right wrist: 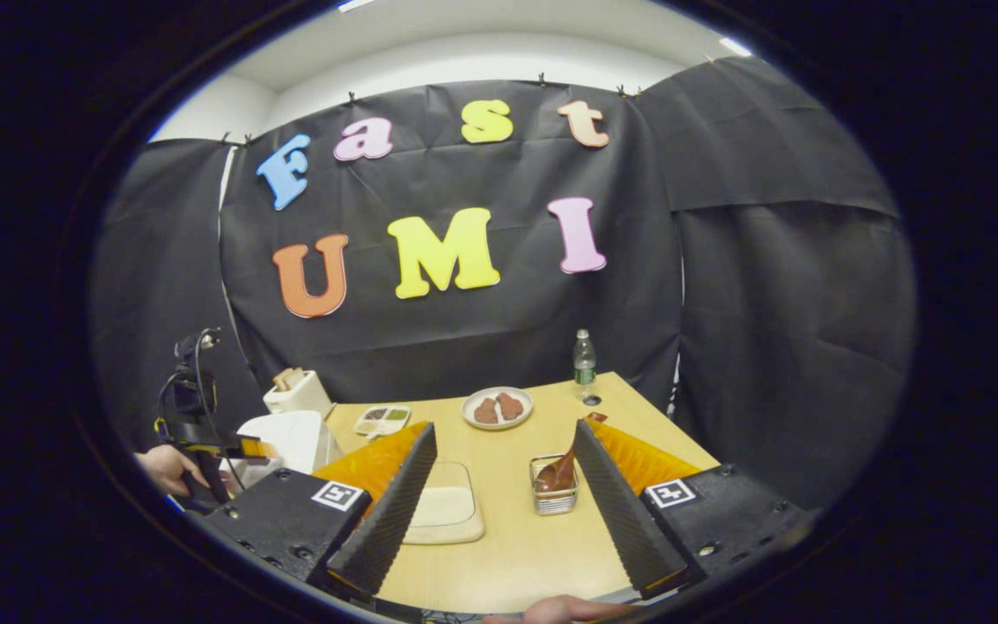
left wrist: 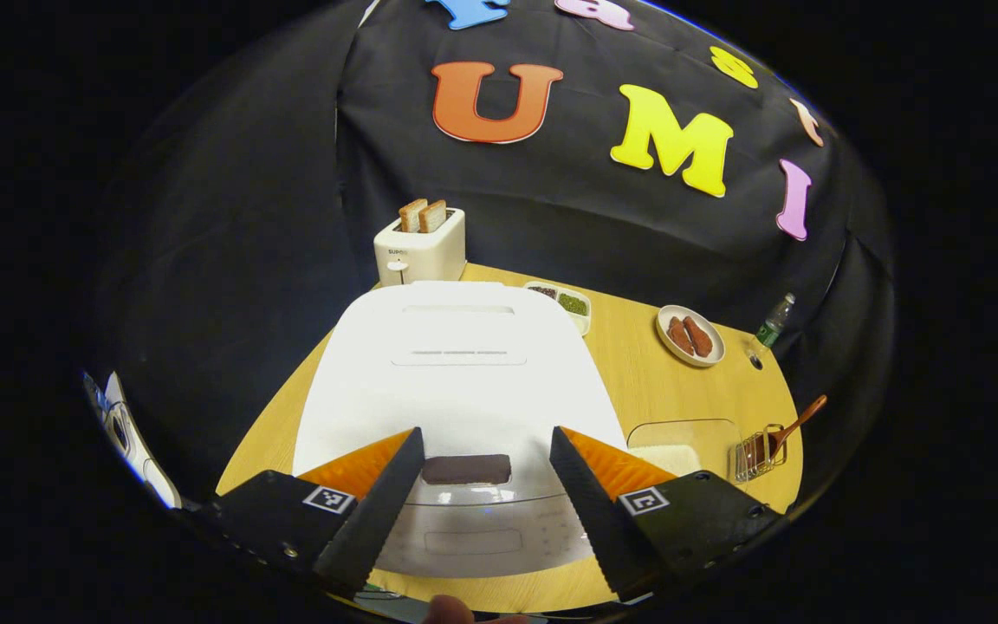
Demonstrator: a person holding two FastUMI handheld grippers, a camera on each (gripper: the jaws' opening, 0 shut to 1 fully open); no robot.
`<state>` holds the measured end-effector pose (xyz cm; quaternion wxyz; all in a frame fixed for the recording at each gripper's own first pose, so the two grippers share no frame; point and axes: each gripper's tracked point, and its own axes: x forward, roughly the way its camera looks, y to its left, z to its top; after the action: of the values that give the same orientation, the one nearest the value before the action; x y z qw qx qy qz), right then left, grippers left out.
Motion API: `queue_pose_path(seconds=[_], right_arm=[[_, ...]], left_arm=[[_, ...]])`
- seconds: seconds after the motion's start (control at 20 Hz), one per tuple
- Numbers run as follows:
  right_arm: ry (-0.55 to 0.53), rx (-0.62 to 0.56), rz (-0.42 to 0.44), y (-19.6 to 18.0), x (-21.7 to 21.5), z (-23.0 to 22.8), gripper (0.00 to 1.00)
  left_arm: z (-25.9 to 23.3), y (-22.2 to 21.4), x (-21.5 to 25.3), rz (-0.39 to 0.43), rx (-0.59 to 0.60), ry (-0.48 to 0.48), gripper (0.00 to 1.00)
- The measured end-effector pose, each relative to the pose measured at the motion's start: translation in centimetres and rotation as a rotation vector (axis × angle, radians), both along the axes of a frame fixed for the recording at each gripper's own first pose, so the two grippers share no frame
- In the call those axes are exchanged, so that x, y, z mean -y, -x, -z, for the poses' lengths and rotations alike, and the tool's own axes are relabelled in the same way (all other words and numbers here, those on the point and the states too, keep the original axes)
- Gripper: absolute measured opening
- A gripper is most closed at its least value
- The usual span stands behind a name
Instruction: Close the left gripper, press the button to open the rice cooker; take a wooden spoon from the chopstick holder with the right hand, scoop a spoonful of rice and pour it into the rice cooker, then put the wooden spoon back into the chopstick holder.
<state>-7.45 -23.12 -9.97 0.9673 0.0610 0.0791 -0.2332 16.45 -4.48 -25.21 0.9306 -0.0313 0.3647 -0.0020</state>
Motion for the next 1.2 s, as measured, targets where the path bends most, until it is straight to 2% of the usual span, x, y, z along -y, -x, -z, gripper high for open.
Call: queue_pose_path(seconds=[0.15,0.45,0.75,0.85,1.0,1.2], right_arm=[[0.036,0.011,-0.023,-1.7,-0.7,-1.7,0.99],[0.157,0.071,-0.050,-3.1,-3.1,-7.1,1.00],[0.135,0.192,-0.023,-0.8,-2.7,-11.7,0.99],[0.154,0.215,0.002,1.1,-1.6,-13.3,1.00],[0.180,0.223,0.009,4.0,-0.7,-14.7,1.00],[0.208,0.209,-0.007,6.6,0.1,-14.0,0.99]], left_arm=[[-4.2,-0.1,0.3,0.002,0.108,0.031,0.95],[-15.2,1.8,2.6,0.149,0.411,0.008,0.95],[-24.7,6.9,7.3,0.209,0.675,0.036,0.94],[-25.8,9.3,9.4,0.228,0.717,0.044,0.94],[-26.2,12.6,12.5,0.252,0.720,0.076,0.94],[-26.6,15.2,15.8,0.250,0.713,0.086,0.94]])
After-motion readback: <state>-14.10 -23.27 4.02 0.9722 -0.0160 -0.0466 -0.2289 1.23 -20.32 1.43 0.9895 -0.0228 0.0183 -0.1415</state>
